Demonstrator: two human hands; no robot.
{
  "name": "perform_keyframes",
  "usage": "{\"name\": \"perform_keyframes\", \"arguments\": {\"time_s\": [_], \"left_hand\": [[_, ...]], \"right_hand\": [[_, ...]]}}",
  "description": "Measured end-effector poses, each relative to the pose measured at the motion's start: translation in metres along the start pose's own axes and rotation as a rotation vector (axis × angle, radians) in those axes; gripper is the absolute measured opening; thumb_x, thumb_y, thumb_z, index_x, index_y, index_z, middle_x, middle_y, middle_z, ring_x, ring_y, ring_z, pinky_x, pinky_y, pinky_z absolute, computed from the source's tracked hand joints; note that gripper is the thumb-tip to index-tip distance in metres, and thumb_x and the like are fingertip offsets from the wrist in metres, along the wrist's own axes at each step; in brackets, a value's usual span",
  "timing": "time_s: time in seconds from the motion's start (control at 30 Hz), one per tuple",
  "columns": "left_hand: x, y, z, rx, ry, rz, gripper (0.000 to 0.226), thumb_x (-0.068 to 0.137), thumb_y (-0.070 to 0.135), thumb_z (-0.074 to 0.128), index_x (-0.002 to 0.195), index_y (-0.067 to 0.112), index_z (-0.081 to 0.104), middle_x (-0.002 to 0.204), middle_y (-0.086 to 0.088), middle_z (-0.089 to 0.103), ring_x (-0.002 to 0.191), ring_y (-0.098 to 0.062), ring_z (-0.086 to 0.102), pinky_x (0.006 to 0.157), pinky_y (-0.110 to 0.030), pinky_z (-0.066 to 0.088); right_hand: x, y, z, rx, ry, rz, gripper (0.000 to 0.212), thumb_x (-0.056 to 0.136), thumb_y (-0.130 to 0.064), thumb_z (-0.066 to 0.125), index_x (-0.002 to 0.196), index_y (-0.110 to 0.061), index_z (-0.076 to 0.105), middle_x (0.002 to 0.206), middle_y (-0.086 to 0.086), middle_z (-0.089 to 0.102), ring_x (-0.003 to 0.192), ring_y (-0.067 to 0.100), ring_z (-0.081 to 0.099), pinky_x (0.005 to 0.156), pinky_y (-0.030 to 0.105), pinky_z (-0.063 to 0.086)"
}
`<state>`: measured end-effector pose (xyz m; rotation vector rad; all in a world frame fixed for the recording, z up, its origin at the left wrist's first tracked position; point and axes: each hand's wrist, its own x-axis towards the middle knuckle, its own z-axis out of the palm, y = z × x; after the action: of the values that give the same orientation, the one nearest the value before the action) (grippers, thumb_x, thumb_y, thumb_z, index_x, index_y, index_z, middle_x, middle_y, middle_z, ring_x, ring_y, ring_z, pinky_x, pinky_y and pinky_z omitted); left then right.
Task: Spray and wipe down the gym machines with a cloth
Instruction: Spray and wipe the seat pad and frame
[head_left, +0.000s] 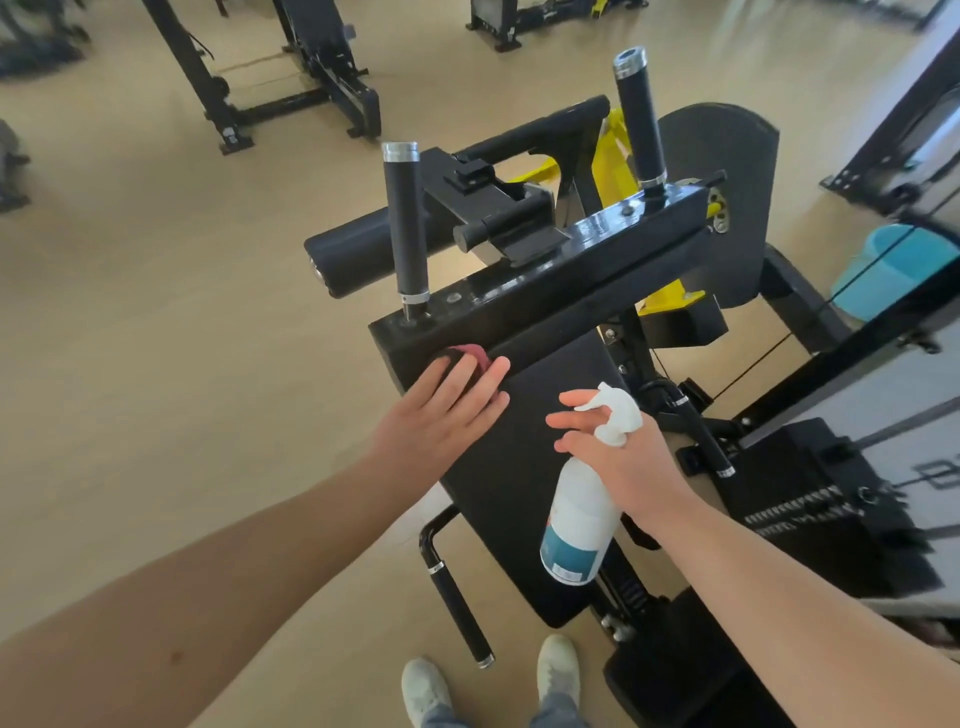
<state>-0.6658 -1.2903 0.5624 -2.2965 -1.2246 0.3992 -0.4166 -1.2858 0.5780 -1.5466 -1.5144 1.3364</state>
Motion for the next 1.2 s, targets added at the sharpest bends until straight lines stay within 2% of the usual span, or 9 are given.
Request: {"name": "perform_keyframes", "arguments": {"time_s": [0.17, 0.3, 0.4, 0.53, 0.63, 0.8, 0.93, 1.07, 1.2], "left_hand": [[-0.005, -0.014, -0.008, -0.152, 0.013, 0.088, 0.071, 0.102, 0.035, 0.048, 0.163, 0.021, 0.015, 0.17, -0.018, 0.009, 0.153, -0.044, 0.013, 0.126, -0.055, 0.005], [-0.012, -0.028, -0.01, -0.14, 0.045, 0.154, 0.08, 0.098, 0.018, 0.061, 0.163, 0.015, 0.014, 0.17, -0.019, 0.007, 0.155, -0.042, 0.015, 0.126, -0.05, 0.008], [-0.013, -0.037, -0.01, -0.064, 0.056, 0.177, 0.082, 0.091, 0.009, 0.069, 0.16, 0.01, 0.025, 0.168, -0.021, 0.017, 0.15, -0.042, 0.026, 0.123, -0.049, 0.024], [-0.004, -0.033, -0.014, 0.003, 0.016, 0.174, 0.08, 0.091, 0.01, 0.071, 0.157, 0.008, 0.026, 0.166, -0.023, 0.02, 0.148, -0.043, 0.027, 0.122, -0.05, 0.027], [0.011, -0.021, -0.019, 0.017, -0.019, 0.117, 0.081, 0.095, 0.016, 0.071, 0.157, 0.006, 0.021, 0.166, -0.027, 0.012, 0.151, -0.046, 0.02, 0.124, -0.051, 0.021], [0.025, -0.007, -0.021, 0.047, -0.083, 0.057, 0.096, 0.095, 0.024, 0.071, 0.16, 0.007, 0.002, 0.166, -0.028, -0.012, 0.154, -0.047, 0.005, 0.126, -0.053, 0.01], [0.041, -0.003, -0.017, 0.063, -0.104, 0.081, 0.099, 0.095, 0.028, 0.072, 0.16, 0.008, -0.001, 0.163, -0.03, -0.021, 0.155, -0.047, -0.001, 0.126, -0.053, 0.008], [0.065, 0.003, -0.019, 0.081, -0.141, 0.101, 0.106, 0.094, 0.031, 0.073, 0.16, 0.009, -0.006, 0.159, -0.032, -0.03, 0.154, -0.047, -0.006, 0.126, -0.054, 0.007], [0.101, 0.012, -0.027, 0.101, -0.15, 0.114, 0.105, 0.095, 0.026, 0.071, 0.16, 0.008, -0.01, 0.158, -0.032, -0.032, 0.154, -0.048, -0.008, 0.126, -0.054, 0.006]], "right_hand": [[-0.003, 0.005, 0.012, 0.044, 0.077, 0.052, 0.029, 0.093, -0.018, 0.07, 0.108, -0.042, 0.065, 0.105, -0.024, 0.074, 0.101, 0.01, 0.07, 0.096, 0.04, 0.057], [-0.009, 0.003, 0.03, 0.045, 0.108, 0.073, 0.027, 0.094, -0.018, 0.071, 0.102, -0.043, 0.065, 0.109, -0.019, 0.074, 0.099, 0.01, 0.071, 0.096, 0.04, 0.058], [-0.014, 0.0, 0.042, 0.008, 0.124, 0.066, 0.027, 0.095, -0.019, 0.07, 0.094, -0.046, 0.066, 0.117, -0.016, 0.071, 0.103, 0.012, 0.069, 0.096, 0.038, 0.057], [-0.021, -0.003, 0.051, 0.0, 0.14, 0.074, 0.027, 0.096, -0.019, 0.069, 0.092, -0.045, 0.066, 0.119, -0.014, 0.071, 0.1, 0.011, 0.07, 0.093, 0.033, 0.058], [-0.025, -0.002, 0.055, -0.008, 0.152, 0.081, 0.026, 0.095, -0.021, 0.07, 0.093, -0.047, 0.065, 0.115, -0.017, 0.071, 0.097, 0.009, 0.07, 0.091, 0.03, 0.059], [-0.021, 0.003, 0.05, -0.017, 0.159, 0.089, 0.024, 0.095, -0.023, 0.07, 0.095, -0.047, 0.065, 0.11, -0.018, 0.073, 0.096, 0.008, 0.07, 0.092, 0.032, 0.059], [-0.007, 0.006, 0.036, -0.011, 0.126, 0.079, 0.024, 0.095, -0.024, 0.069, 0.093, -0.047, 0.064, 0.111, -0.016, 0.072, 0.095, 0.008, 0.071, 0.092, 0.034, 0.06], [0.011, 0.013, 0.017, 0.001, 0.107, 0.085, 0.021, 0.095, -0.026, 0.069, 0.097, -0.047, 0.064, 0.104, -0.019, 0.073, 0.089, -0.001, 0.07, 0.089, 0.033, 0.061], [0.032, 0.023, -0.008, 0.027, 0.089, 0.097, 0.019, 0.095, -0.029, 0.069, 0.1, -0.046, 0.064, 0.103, -0.016, 0.073, 0.088, 0.001, 0.071, 0.087, 0.034, 0.061]]}}
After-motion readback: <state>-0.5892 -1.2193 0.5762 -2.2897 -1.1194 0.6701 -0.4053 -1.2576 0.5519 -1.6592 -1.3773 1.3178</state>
